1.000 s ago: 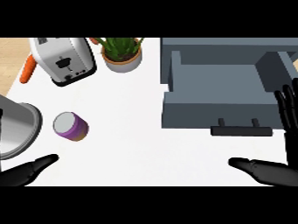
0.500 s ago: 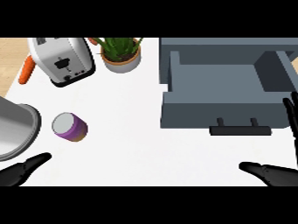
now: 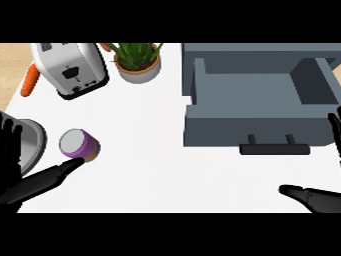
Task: Pick up the can, place it into the drawer and close the drawer
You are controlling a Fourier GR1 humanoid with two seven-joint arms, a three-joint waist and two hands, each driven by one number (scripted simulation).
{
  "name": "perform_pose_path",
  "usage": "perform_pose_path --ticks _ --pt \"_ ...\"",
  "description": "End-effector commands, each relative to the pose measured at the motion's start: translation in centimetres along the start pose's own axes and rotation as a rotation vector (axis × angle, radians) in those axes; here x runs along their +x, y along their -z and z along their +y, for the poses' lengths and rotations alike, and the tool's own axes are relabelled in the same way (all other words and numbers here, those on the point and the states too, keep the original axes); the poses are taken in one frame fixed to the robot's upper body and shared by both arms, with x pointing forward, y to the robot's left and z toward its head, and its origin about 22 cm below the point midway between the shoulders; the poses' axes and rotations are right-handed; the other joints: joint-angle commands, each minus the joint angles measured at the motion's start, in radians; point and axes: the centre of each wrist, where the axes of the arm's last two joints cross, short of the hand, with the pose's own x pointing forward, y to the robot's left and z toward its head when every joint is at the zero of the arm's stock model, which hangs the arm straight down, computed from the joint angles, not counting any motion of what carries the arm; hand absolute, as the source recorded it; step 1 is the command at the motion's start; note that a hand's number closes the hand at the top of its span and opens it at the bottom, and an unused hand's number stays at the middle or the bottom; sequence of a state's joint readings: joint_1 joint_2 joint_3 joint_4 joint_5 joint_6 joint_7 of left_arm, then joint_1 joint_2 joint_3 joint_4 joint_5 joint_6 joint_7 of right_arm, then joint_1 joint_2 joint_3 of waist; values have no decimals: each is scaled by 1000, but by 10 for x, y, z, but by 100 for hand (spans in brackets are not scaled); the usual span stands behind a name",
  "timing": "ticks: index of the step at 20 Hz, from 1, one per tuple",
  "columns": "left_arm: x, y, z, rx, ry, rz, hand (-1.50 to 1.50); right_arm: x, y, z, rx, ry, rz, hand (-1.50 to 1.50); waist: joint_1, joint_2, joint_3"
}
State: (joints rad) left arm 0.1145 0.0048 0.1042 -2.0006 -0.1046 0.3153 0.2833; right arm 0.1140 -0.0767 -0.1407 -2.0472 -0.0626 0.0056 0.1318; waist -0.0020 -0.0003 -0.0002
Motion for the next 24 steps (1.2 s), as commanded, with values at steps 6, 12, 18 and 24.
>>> perform_pose_path --ticks 6,12,18,24 --pt "-51 1 1 12 27 59 -150 13 -11 -3 -14 -13 -27 -150 1 0 0" --pt "-94 8 -29 32 64 94 -150 38 -20 -5 -16 -21 -9 -150 -5 0 0" --pt "-136 7 -9 99 41 95 -150 29 -15 -10 -5 -14 -27 -150 -2 0 0" --pt "-141 8 8 91 36 138 -150 26 -20 -15 -10 -23 -4 -150 1 0 0"
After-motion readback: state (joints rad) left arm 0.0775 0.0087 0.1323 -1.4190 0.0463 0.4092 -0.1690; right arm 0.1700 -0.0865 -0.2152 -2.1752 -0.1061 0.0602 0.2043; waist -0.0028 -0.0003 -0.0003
